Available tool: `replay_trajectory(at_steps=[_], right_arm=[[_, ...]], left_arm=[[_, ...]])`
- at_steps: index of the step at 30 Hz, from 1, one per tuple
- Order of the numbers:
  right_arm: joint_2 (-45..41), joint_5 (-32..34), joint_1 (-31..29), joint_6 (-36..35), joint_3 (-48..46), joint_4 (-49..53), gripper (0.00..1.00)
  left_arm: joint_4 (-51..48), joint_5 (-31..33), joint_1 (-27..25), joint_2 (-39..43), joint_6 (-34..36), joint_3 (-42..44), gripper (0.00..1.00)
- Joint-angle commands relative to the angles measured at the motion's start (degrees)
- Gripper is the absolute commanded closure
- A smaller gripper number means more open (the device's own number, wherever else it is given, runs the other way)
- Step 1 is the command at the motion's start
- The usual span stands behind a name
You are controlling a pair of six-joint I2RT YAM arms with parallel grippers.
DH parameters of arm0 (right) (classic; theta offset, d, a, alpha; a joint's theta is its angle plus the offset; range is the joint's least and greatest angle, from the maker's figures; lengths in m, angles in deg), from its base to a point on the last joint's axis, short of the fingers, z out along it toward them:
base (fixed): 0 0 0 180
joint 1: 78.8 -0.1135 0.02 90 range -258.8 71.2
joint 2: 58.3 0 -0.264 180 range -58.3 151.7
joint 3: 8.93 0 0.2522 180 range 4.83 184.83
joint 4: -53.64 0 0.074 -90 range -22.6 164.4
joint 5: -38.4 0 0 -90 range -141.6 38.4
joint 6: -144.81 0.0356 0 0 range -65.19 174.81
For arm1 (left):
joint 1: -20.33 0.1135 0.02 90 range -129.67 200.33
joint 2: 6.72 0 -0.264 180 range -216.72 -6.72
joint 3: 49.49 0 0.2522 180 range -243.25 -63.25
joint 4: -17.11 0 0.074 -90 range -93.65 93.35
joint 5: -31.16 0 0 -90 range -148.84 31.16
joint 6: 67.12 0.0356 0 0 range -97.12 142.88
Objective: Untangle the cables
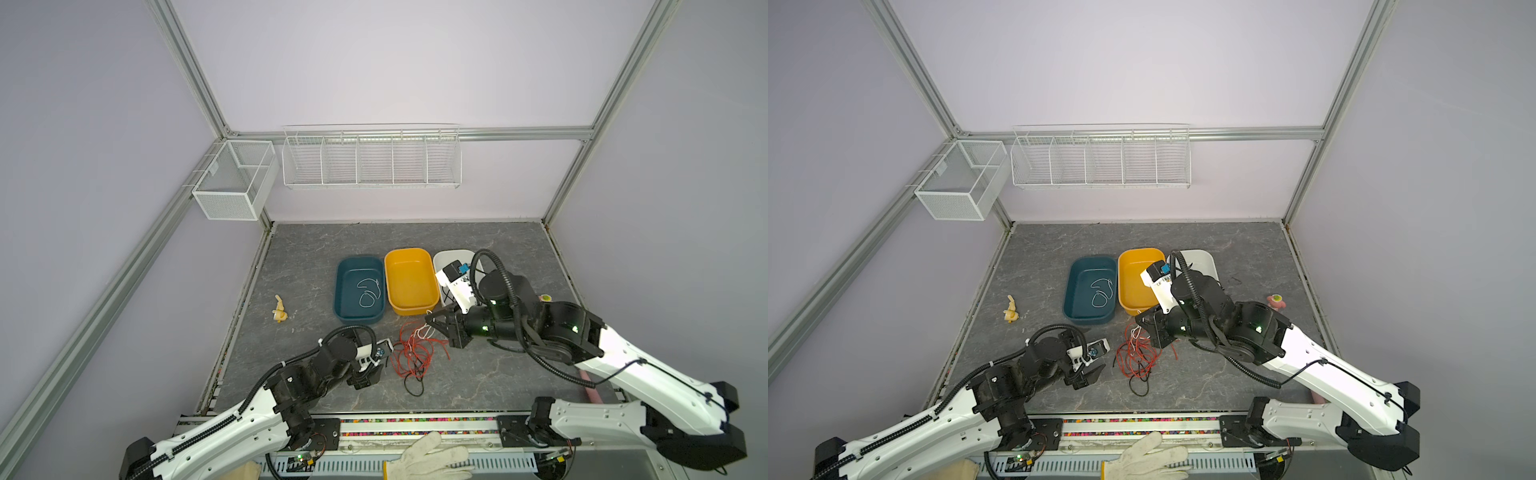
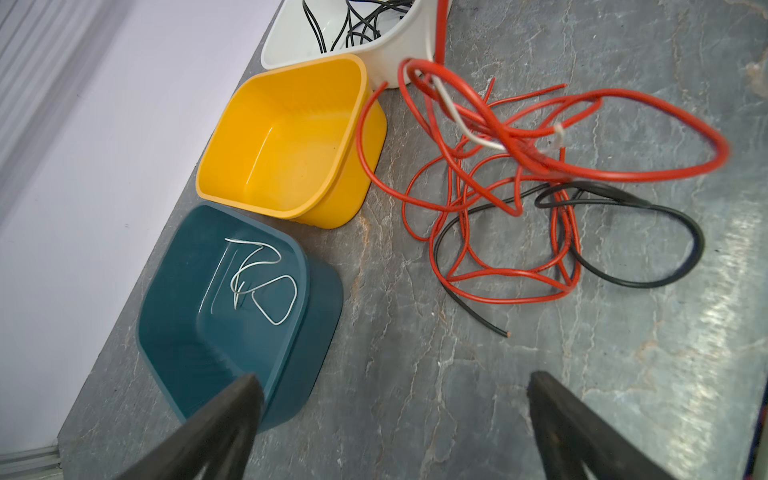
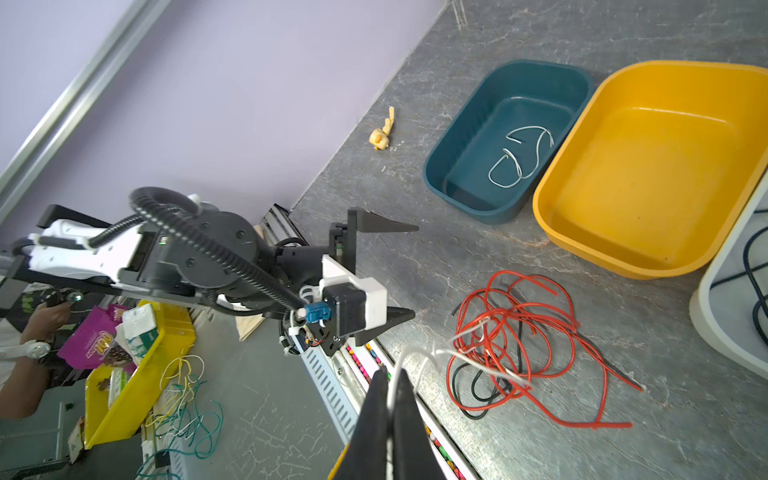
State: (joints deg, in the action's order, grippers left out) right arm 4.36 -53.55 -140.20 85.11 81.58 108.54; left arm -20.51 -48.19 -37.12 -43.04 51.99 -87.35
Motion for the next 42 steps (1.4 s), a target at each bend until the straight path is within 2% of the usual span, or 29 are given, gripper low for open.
replay_trajectory(at_steps=[1,15,18,20,23,29,34,38,42], right_arm=[[-1.6,-2.2,-0.4,-2.7,1.5,-2.4,0.93],[-1.3,-0.3,-0.4,-5.8,7.3,-1.7,0.93],[-2.5,1.8,-0.4,-6.9,5.6,-4.0,0.93],[-2.3,5.4,-0.3,-7.0,5.2,-3.4,0.93],[-0.9,7.0,0.0,-7.1,7.0,-2.0,0.93],[0.2,9.8,0.9,-6.3,10.3,-2.2,0.93],[-0.8,10.9,1.4,-5.3,11.0,-3.6,0.93],[-1.0,11.1,1.5,-5.0,11.6,-3.6,0.93],[-0.7,11.0,1.5,-4.9,12.6,-3.3,0.93]], left_arm=[[0.9,0.0,-0.3,0.5,-0.3,0.4,0.01],[1.4,-0.5,-0.3,1.6,-0.3,0.4,0.0],[1.7,-0.8,-0.3,2.2,-0.3,0.3,0.0],[3.1,-2.3,-0.3,3.6,-0.8,0.4,0.0],[4.1,-5.8,-0.3,6.3,-2.4,0.2,0.01],[9.3,-13.9,-0.3,6.6,-12.0,-2.5,0.01],[12.2,-22.6,-0.4,0.8,-22.0,-6.0,0.05],[20.3,-24.9,-0.7,-3.2,-33.5,-5.4,0.09],[30.5,-25.3,-1.0,-4.8,-41.9,-2.6,0.13]])
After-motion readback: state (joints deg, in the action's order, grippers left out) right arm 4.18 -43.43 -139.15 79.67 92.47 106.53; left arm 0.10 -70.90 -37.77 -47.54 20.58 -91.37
